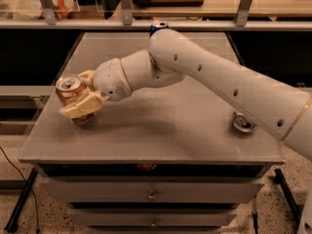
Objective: Pick orange can
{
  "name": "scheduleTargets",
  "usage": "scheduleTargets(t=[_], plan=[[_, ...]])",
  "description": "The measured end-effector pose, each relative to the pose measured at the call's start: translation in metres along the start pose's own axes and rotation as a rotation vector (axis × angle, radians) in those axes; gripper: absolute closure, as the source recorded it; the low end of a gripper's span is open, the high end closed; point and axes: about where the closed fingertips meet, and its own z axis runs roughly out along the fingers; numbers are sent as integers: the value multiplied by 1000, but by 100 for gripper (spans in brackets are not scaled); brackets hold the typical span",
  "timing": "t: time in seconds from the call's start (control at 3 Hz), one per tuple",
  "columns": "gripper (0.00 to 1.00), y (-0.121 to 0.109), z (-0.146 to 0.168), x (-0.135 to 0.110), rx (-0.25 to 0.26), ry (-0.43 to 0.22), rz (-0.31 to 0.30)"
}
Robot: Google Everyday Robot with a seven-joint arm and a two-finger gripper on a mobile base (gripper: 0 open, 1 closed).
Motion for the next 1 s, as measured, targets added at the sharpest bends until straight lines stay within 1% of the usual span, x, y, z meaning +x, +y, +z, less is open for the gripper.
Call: scheduleTargets(t=[0.33, 0.67, 1.0], plan=[[100, -9, -21, -13, 34, 38, -45], [100, -17, -40, -27, 56, 74, -87], [100, -22, -51, -37, 62, 92, -110]])
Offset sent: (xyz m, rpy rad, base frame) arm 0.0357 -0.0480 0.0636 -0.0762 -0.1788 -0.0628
